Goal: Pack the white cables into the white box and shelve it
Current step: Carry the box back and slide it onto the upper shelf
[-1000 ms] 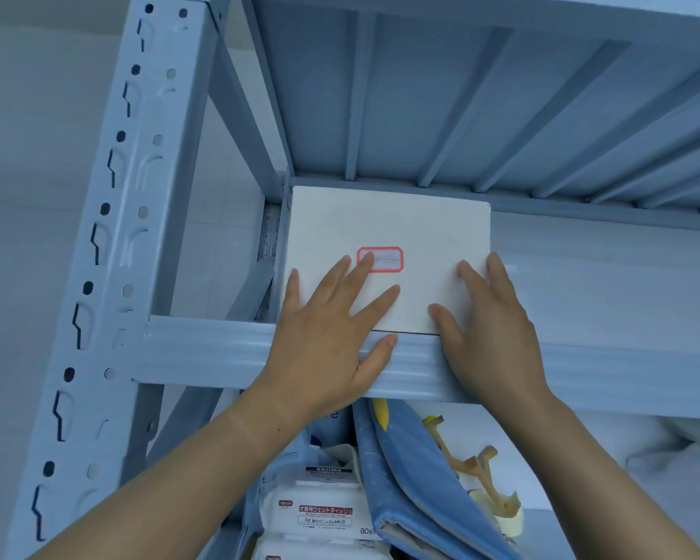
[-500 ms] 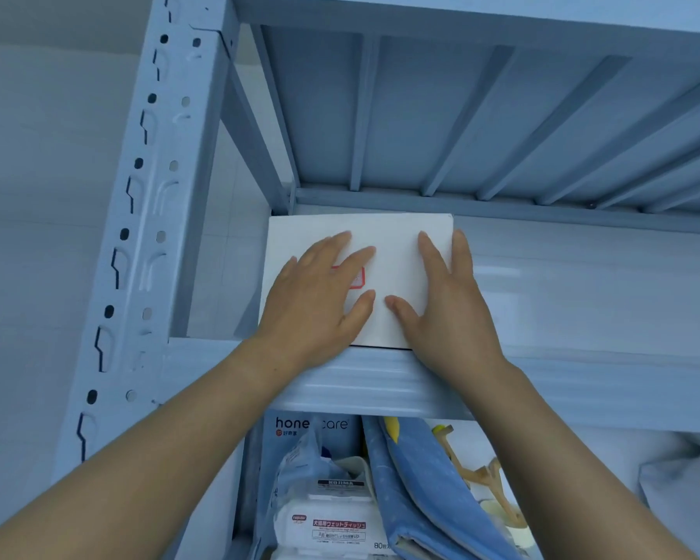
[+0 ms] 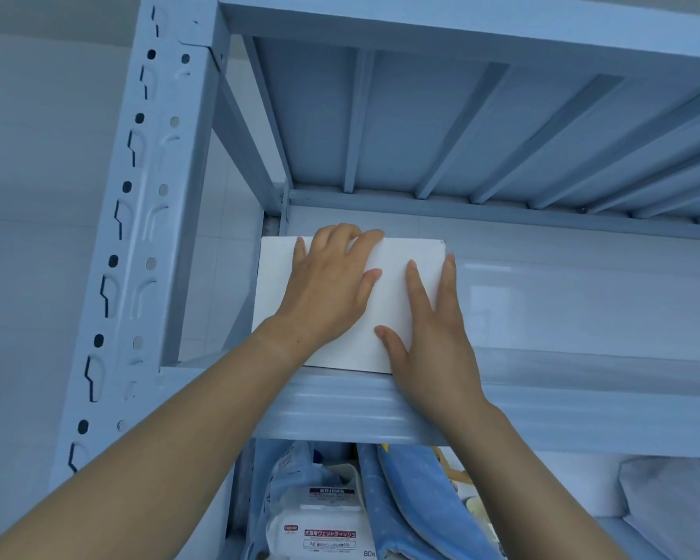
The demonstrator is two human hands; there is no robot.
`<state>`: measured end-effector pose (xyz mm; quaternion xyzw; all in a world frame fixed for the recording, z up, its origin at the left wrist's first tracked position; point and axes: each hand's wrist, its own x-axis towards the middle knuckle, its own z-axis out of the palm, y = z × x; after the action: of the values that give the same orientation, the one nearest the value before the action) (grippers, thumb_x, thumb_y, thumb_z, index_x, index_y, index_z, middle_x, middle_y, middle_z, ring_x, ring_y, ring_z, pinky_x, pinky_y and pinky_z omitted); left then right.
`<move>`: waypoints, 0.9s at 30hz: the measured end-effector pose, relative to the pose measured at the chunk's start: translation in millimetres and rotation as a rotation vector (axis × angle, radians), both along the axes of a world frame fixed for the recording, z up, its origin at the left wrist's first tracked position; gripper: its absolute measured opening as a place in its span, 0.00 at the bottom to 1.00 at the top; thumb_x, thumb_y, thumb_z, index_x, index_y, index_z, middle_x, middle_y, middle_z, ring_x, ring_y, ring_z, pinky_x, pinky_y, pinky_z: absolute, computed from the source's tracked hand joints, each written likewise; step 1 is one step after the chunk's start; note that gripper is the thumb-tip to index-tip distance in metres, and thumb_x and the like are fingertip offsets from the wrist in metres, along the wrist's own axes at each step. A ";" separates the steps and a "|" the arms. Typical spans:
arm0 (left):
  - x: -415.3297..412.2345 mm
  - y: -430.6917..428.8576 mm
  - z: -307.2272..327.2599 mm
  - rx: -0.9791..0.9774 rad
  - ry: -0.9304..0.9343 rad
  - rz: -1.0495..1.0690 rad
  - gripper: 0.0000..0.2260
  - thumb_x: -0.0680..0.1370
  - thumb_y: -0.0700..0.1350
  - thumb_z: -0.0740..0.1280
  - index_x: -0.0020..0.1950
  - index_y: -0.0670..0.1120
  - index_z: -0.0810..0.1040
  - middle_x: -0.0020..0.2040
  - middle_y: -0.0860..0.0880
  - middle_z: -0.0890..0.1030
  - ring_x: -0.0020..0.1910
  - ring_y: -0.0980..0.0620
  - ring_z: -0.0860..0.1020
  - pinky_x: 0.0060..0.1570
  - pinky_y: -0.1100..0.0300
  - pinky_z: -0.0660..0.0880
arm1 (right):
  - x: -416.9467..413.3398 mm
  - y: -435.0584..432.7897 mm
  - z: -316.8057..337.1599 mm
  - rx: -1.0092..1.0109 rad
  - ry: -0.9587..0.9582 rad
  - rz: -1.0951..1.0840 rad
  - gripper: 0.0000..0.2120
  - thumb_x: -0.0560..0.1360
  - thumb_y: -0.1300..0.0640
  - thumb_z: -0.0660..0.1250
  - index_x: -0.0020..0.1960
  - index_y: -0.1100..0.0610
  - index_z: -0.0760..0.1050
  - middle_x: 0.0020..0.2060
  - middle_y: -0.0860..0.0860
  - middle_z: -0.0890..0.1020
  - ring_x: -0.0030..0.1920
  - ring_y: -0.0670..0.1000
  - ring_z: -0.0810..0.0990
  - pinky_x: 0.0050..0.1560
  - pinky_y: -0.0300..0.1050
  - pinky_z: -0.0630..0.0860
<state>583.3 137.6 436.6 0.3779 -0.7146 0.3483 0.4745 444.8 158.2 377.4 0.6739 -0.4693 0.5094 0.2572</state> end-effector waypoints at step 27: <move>36.2 6.7 -24.6 -0.044 -0.095 0.048 0.25 0.79 0.53 0.56 0.75 0.50 0.55 0.76 0.47 0.55 0.75 0.48 0.50 0.71 0.45 0.43 | 23.8 -5.3 -2.9 -0.069 0.019 0.156 0.41 0.73 0.41 0.64 0.75 0.50 0.43 0.74 0.52 0.36 0.74 0.51 0.49 0.62 0.45 0.67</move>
<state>619.5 144.3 412.0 0.3675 -0.7193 0.3925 0.4400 468.6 152.9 374.5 0.7039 -0.3952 0.5373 0.2441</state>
